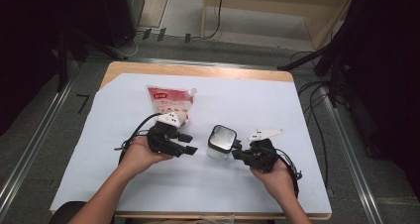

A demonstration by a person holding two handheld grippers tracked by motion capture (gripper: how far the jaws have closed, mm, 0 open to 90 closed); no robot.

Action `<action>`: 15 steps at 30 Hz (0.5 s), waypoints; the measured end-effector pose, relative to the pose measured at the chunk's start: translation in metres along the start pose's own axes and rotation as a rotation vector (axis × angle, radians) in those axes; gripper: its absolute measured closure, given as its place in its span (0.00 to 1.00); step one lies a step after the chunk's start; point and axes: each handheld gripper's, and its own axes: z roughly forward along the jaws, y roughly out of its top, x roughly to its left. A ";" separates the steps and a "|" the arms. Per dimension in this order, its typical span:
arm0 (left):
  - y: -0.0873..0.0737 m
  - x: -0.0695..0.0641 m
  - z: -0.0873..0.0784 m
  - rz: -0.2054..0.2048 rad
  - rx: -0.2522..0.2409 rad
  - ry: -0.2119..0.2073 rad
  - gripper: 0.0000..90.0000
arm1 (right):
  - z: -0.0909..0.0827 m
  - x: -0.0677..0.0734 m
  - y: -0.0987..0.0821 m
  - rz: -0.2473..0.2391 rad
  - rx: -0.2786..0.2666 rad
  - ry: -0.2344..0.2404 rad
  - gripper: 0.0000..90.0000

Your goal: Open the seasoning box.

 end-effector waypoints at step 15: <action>0.008 -0.005 0.011 0.053 0.001 -0.024 0.40 | -0.012 -0.024 -0.001 0.043 -0.006 -0.070 1.00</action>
